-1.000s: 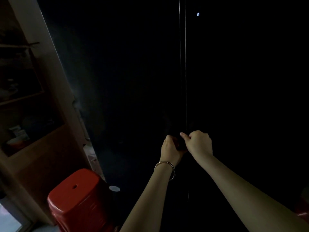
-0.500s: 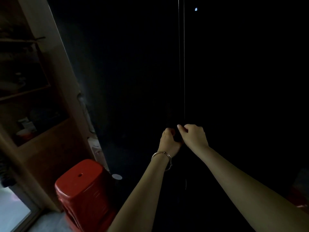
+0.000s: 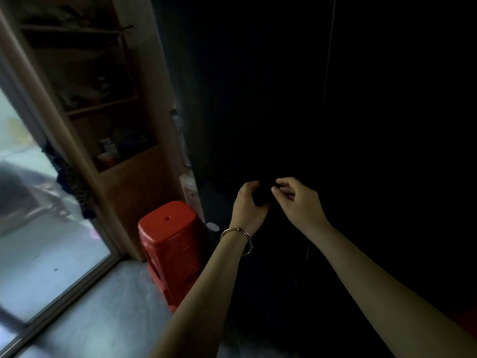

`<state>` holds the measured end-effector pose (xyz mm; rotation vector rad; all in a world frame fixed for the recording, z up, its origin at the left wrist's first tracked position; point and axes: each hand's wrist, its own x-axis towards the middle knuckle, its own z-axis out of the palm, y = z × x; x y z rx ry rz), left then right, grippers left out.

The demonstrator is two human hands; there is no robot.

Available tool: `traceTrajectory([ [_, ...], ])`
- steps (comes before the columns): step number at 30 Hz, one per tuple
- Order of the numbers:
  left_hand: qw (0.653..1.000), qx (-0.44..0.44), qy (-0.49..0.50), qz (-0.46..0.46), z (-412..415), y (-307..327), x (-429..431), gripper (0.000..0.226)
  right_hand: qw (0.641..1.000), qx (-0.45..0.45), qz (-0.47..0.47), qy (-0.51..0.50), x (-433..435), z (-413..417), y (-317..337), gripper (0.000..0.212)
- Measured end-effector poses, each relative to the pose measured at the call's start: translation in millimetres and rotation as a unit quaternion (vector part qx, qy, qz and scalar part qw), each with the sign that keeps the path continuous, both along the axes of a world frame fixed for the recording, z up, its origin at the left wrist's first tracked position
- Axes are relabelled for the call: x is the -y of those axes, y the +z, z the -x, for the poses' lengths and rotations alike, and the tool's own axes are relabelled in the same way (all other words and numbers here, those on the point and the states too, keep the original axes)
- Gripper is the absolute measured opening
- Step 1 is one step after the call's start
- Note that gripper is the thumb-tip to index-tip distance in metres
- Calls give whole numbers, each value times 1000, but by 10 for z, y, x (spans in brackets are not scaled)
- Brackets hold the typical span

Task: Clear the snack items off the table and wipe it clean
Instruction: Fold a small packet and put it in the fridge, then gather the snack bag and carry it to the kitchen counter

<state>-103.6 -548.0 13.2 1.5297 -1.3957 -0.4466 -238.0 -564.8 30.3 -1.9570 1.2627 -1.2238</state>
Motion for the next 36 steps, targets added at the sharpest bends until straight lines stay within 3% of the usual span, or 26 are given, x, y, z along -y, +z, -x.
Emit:
traceTrajectory([
  [9,987,18,155,22,-701,-145,-1156,49,982,11,-43,182,-692,-841,-166,40],
  [15,965,0,261,15,-1279,-308,-2005,58,954,2,-57,295,-1338,-1526,-201,42],
  [21,936,-17,349,35,-1816,-358,-2653,52,914,-8,-44,404,-1857,-2220,-263,41],
  [36,878,-13,478,34,-3226,-435,-3715,57,852,-33,1,522,-2655,-4023,-389,41],
])
